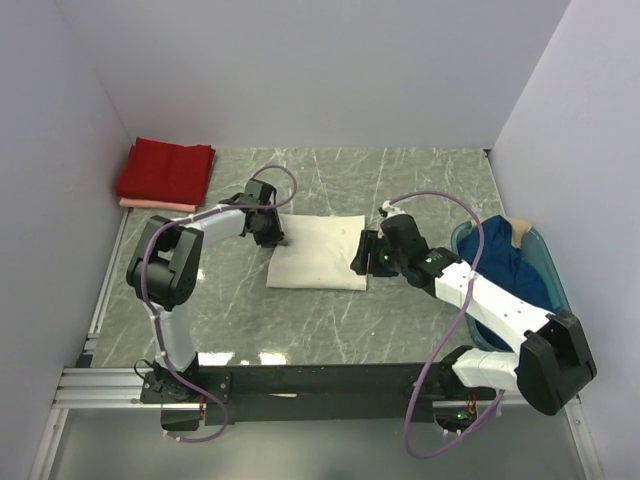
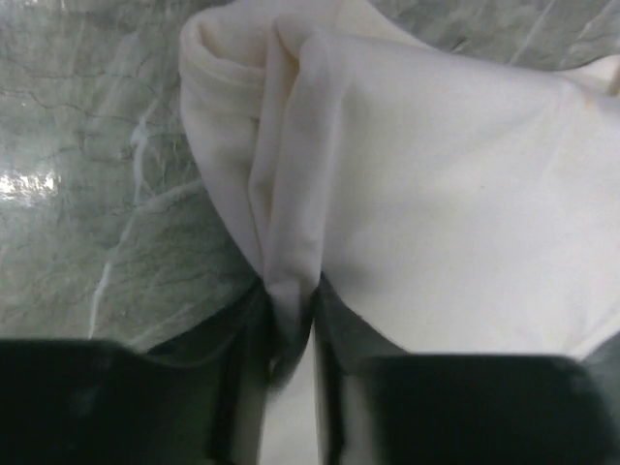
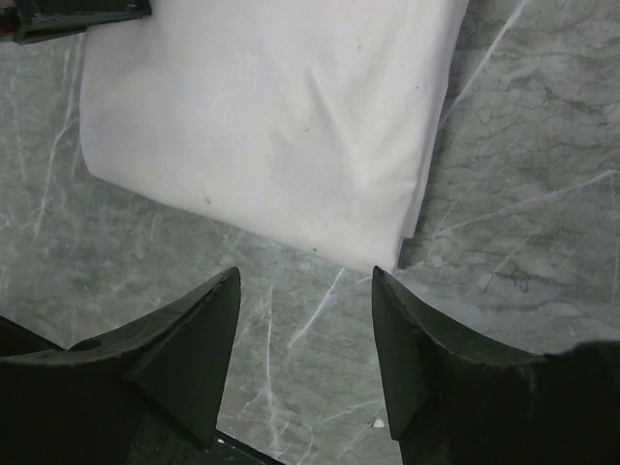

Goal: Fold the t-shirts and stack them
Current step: Neatly place the folded tshirt to the corner

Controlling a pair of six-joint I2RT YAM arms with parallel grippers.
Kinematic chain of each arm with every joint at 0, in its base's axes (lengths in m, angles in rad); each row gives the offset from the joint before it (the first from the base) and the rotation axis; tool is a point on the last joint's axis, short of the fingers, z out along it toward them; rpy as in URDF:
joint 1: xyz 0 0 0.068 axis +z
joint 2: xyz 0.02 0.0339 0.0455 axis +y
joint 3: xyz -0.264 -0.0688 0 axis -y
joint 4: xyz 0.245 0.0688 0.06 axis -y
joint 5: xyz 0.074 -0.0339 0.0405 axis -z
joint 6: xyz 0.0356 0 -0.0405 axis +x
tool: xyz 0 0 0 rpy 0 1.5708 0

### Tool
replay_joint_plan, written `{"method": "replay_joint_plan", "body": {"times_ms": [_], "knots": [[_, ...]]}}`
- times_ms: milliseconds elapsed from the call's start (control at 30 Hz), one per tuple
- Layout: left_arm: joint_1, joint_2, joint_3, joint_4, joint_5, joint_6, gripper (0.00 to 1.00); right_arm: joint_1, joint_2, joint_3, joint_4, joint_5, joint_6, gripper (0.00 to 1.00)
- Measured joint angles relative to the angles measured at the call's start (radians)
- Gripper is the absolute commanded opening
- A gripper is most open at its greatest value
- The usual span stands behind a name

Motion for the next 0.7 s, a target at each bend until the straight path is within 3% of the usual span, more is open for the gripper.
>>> {"method": "replay_joint_plan", "body": {"times_ms": [67,100,333,533,700], "knots": [[-0.012,0.016,0.021,-0.024,-0.034,-0.007,0.04,0.000,-0.008,0.000,0.000,-0.003,0.002,0.62],[-0.016,0.022,0.037,-0.042,-0.047,-0.011,0.01,0.000,-0.014,0.000,-0.002,-0.004,0.002,0.62],[-0.042,0.096,0.220,-0.206,-0.263,0.016,0.01,0.000,-0.120,-0.019,-0.013,-0.031,0.010,0.61],[-0.037,0.208,0.476,-0.385,-0.599,0.097,0.01,0.000,-0.182,-0.021,-0.020,-0.043,0.018,0.61],[-0.004,0.293,0.647,-0.443,-0.832,0.216,0.00,0.000,-0.187,-0.026,-0.020,-0.050,0.018,0.60]]}}
